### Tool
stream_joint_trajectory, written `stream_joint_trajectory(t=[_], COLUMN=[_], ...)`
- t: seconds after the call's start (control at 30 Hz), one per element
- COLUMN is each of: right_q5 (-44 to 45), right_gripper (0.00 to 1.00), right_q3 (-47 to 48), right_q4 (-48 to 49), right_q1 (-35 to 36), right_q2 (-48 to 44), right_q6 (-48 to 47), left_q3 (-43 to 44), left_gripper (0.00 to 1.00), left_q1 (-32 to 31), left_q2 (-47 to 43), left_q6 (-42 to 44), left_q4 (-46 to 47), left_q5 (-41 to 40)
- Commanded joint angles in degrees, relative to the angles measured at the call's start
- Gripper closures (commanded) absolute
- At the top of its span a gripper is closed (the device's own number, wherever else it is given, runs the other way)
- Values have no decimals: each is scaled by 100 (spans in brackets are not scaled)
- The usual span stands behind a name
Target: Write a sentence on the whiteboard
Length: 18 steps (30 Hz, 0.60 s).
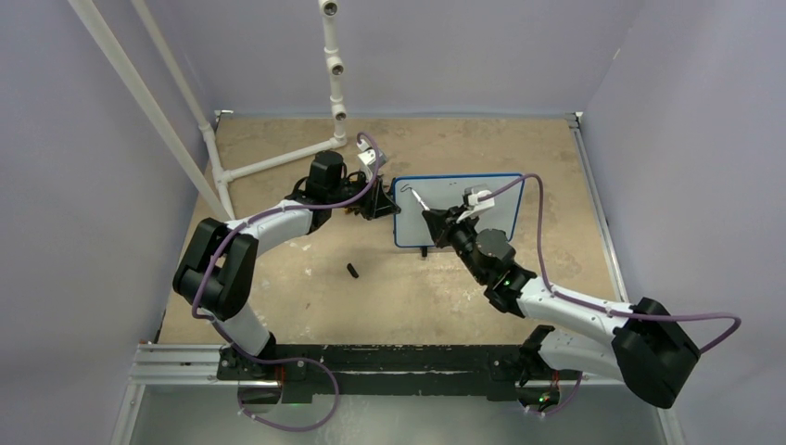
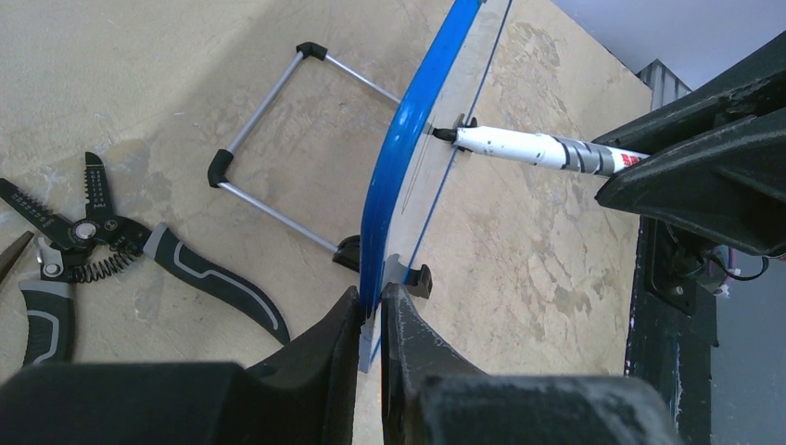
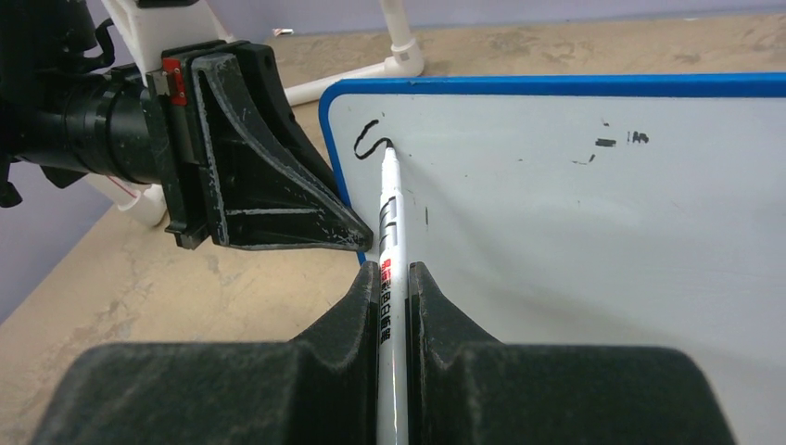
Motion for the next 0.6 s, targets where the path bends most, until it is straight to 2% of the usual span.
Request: stream_joint_trajectory(t=[0.0,0.57], right_q5=[256,-228], right_gripper=[100,100], right_q3=[-79,3], right_q4=[-162,64], right_q1=[-4,130], right_q2=[-111,218], right_q6=[106,-24], left_q3=[182,173], left_gripper=[100,100], left_q1=[-32,-32], left_q2=[-22,-47], left_q6=[110,93], left_q4=[16,30], left_q5=[-11,9])
